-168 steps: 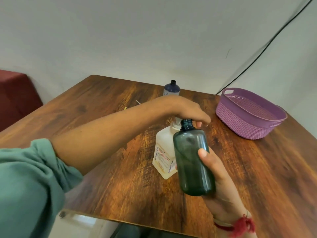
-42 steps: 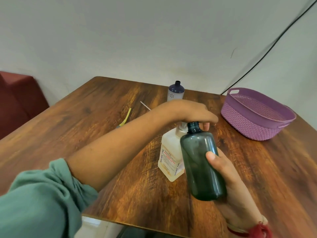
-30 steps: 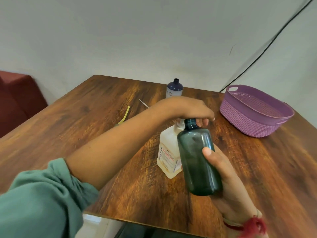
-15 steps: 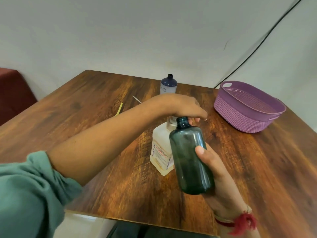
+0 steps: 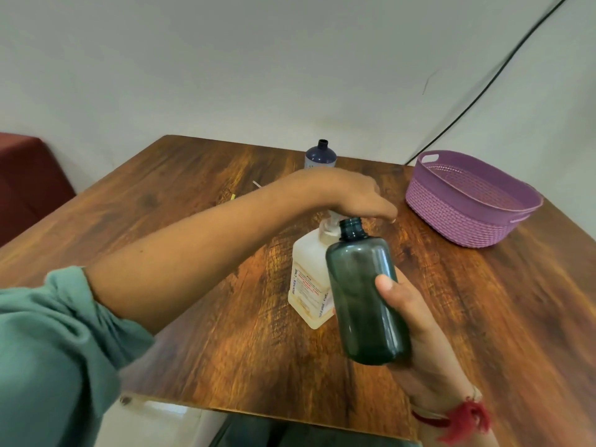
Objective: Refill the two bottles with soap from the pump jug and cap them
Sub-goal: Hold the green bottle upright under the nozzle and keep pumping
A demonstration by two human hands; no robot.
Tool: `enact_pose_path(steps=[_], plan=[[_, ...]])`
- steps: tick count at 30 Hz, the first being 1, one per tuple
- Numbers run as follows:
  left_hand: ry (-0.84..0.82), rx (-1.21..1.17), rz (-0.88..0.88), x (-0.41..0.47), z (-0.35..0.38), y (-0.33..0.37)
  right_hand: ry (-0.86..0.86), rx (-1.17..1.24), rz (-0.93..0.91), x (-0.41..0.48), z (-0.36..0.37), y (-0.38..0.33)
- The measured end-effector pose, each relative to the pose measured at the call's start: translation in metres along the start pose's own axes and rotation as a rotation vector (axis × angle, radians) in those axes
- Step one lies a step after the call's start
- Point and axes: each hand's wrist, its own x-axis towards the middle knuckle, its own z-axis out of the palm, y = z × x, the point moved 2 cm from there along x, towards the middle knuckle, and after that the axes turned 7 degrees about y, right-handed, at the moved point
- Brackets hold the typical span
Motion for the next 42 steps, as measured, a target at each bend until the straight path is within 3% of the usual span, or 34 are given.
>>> enact_pose_path(steps=[2, 7, 12, 18, 24, 29, 37, 42], plan=[[-0.023, 0.068, 0.001, -0.002, -0.005, -0.002, -0.008, -0.012, -0.019, 0.001, 0.001, -0.001], [-0.045, -0.114, 0.04, -0.003, 0.008, -0.001, -0.004, -0.003, -0.025, 0.005, -0.002, 0.002], [-0.123, 0.013, 0.043, 0.004, 0.003, 0.005, -0.007, -0.033, -0.008, 0.005, -0.008, -0.001], [-0.039, -0.27, -0.011, 0.0, 0.009, -0.004, -0.032, 0.001, -0.007, 0.005, -0.002, 0.001], [-0.066, -0.018, 0.007, -0.005, -0.004, 0.005, -0.046, 0.03, -0.013, 0.003, 0.001, -0.004], [-0.025, -0.161, -0.003, 0.004, 0.01, -0.005, -0.023, 0.023, 0.021, 0.005, -0.003, 0.001], [-0.036, 0.047, 0.019, 0.003, 0.002, 0.003, -0.038, 0.016, 0.013, 0.002, -0.003, -0.001], [0.028, -0.127, 0.002, -0.002, 0.008, -0.002, -0.028, 0.008, 0.02, 0.005, -0.001, 0.003]])
